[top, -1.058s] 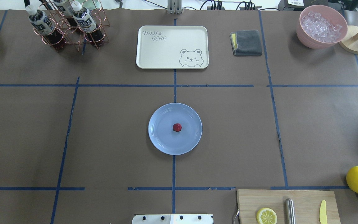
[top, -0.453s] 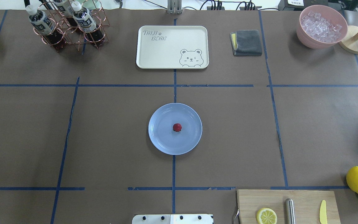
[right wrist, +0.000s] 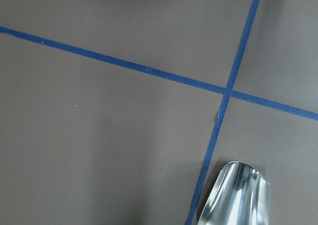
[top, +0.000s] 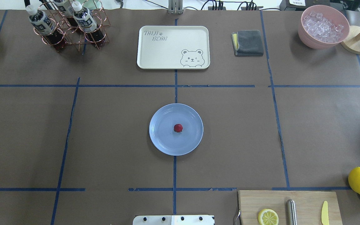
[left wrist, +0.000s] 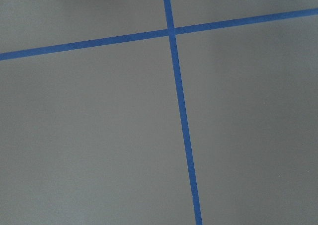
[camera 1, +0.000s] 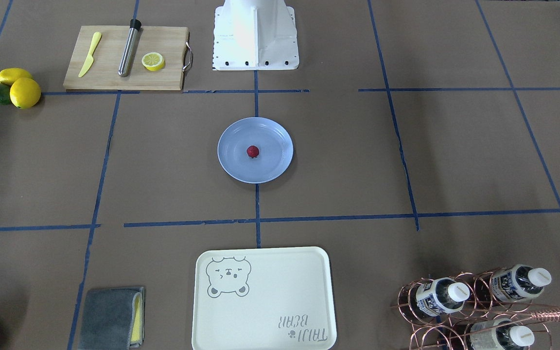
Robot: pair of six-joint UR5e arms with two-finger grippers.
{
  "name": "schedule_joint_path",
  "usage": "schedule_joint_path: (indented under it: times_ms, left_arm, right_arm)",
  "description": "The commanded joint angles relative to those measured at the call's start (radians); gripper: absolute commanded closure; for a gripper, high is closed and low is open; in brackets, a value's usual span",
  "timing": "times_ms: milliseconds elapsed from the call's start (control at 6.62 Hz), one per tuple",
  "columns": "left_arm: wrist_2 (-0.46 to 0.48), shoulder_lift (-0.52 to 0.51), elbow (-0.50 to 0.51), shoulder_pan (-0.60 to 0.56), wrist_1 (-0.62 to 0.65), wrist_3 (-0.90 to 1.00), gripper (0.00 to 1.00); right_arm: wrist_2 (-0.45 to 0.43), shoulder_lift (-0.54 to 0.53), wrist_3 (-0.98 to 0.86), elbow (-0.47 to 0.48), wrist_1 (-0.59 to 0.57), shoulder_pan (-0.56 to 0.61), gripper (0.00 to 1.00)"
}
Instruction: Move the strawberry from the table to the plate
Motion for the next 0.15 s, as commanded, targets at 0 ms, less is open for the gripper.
schedule_joint_path:
  times_ms: [0]
  left_arm:
    - [0.003, -0.002, 0.0, 0.001, -0.002, 0.001, 0.0]
  right_arm:
    - [0.0, 0.0, 0.0, 0.0, 0.0, 0.0, 0.0]
